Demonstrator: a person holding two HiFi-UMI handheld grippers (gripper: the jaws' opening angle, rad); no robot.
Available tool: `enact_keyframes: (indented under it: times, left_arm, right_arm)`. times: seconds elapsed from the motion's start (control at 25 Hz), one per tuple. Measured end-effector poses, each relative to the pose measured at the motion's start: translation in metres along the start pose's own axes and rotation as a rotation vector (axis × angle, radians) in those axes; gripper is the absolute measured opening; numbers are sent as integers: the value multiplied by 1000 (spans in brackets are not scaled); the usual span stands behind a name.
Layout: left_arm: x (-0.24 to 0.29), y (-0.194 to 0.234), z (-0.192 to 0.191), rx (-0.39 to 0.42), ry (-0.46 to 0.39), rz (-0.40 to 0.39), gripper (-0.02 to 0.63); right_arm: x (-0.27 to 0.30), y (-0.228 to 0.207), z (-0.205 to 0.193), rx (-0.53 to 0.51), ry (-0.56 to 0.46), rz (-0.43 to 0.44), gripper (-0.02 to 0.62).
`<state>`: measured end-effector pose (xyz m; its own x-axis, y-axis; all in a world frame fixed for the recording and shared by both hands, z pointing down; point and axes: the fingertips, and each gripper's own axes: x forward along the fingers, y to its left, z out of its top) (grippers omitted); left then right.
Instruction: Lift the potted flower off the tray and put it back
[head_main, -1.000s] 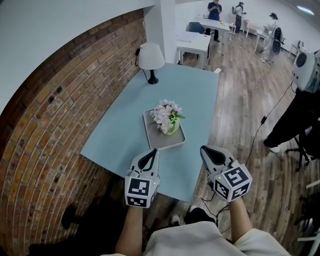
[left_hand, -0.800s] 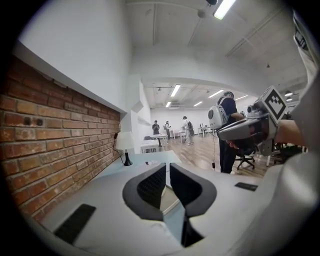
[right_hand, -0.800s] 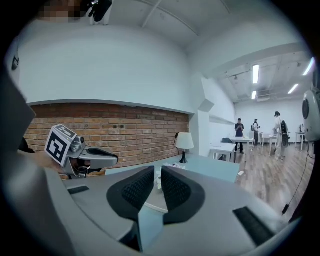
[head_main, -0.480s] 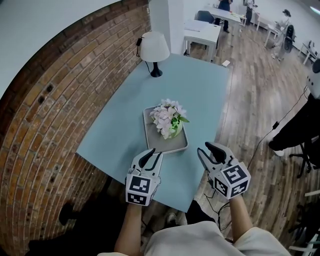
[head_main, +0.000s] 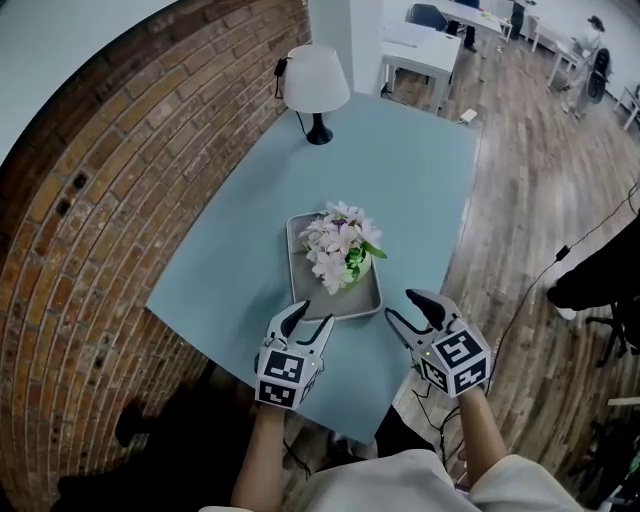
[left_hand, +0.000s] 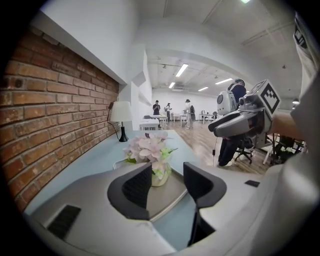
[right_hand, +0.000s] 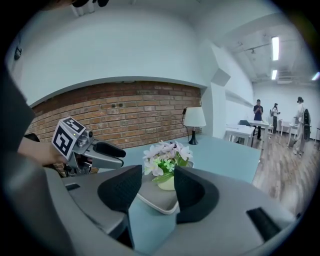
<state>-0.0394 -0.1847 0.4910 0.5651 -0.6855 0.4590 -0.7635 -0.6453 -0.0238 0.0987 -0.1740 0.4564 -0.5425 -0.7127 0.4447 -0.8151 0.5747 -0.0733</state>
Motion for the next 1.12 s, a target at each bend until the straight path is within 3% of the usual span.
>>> enact_keyframes:
  times: [0.76,1.12]
  left_arm:
    - [99,32,-69,-142,144,-25,277]
    - [128,40,-80,-133,147,-53,326]
  right_arm:
    - [116,-58,-58,-51,174,134,252]
    - [156,-66,-80,-112,247,256,313]
